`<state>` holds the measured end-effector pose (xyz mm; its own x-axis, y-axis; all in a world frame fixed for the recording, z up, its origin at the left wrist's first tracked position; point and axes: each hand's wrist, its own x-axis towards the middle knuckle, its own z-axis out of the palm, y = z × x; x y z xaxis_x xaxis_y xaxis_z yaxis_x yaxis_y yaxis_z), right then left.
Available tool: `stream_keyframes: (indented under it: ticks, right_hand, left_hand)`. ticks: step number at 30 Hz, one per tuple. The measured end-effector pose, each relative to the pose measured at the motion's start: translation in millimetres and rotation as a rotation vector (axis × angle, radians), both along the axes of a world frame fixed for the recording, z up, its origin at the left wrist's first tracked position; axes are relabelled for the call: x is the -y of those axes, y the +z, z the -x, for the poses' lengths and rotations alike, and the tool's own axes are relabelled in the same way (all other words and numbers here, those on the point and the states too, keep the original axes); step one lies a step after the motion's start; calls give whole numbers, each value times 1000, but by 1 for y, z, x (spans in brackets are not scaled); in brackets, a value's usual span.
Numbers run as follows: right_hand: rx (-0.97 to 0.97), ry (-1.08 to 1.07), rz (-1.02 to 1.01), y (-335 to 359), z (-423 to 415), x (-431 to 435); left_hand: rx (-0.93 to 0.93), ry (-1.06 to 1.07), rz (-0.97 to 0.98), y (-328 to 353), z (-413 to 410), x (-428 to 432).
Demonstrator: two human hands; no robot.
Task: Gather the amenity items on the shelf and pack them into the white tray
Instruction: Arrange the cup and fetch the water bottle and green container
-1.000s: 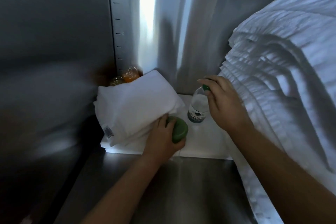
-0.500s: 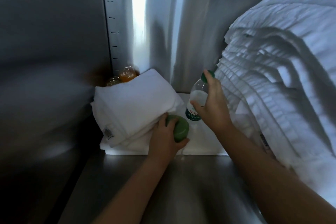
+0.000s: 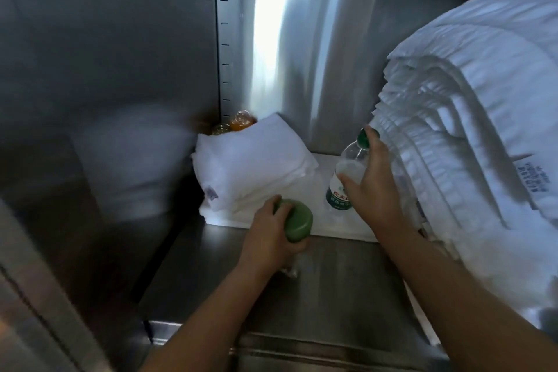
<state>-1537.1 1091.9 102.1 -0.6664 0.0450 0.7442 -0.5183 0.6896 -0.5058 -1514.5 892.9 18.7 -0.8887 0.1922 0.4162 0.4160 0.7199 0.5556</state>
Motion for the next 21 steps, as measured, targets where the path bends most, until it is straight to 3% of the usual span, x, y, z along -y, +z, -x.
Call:
stream_keyframes:
  ticks: [8, 21]
  right_hand:
    - [116, 181, -54, 8, -104, 17]
    - [236, 672, -121, -19, -307, 109]
  left_hand:
    - [-98, 161, -51, 30, -126, 18]
    - [-67, 528, 52, 24, -380, 79]
